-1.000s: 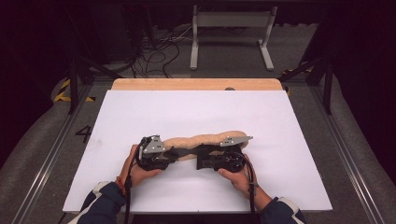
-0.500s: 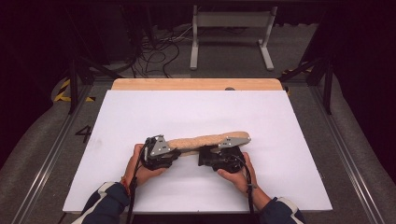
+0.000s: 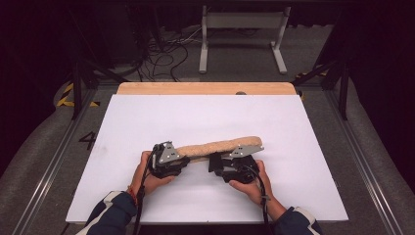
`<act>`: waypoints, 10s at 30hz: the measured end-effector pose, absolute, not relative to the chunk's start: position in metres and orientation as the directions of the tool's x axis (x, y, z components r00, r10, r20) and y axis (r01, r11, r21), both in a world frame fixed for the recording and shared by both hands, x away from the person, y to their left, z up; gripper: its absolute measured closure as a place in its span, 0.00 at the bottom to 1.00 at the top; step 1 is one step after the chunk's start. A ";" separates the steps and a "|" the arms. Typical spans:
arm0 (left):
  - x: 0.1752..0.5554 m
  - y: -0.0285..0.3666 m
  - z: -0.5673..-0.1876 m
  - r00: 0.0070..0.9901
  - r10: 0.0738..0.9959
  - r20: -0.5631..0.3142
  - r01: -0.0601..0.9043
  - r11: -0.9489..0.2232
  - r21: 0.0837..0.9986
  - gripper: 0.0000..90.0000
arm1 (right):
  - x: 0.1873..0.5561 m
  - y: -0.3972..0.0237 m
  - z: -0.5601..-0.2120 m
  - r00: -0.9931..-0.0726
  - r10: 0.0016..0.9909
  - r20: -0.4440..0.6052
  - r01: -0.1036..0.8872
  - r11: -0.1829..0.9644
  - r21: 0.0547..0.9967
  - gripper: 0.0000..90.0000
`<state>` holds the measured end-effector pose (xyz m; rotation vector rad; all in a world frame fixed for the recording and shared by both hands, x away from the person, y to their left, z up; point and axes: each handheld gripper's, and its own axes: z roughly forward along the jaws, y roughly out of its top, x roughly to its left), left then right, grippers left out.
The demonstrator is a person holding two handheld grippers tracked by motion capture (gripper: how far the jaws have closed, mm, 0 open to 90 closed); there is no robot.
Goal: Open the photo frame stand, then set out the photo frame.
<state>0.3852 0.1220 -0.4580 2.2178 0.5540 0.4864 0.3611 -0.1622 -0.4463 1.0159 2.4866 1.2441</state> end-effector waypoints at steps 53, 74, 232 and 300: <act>0.374 0.160 -0.431 0.883 0.467 0.052 0.185 -0.447 0.875 0.49 | 0.328 -0.284 -0.399 -0.528 0.849 -0.007 0.341 0.220 0.914 1.00; 0.377 0.162 -0.427 0.873 0.488 0.023 0.205 -0.409 0.889 0.44 | 0.357 -0.272 -0.388 -0.526 0.845 0.094 0.361 0.122 0.924 1.00; 0.306 0.106 -0.430 0.989 0.127 0.082 0.008 -0.588 0.809 0.62 | 0.410 -0.207 -0.387 -0.582 0.797 0.160 0.526 0.219 0.822 0.63; 0.331 0.192 -0.437 0.867 0.498 0.012 0.279 -0.507 0.816 0.28 | 0.407 -0.121 -0.344 -0.896 0.433 0.097 0.424 0.770 0.477 0.72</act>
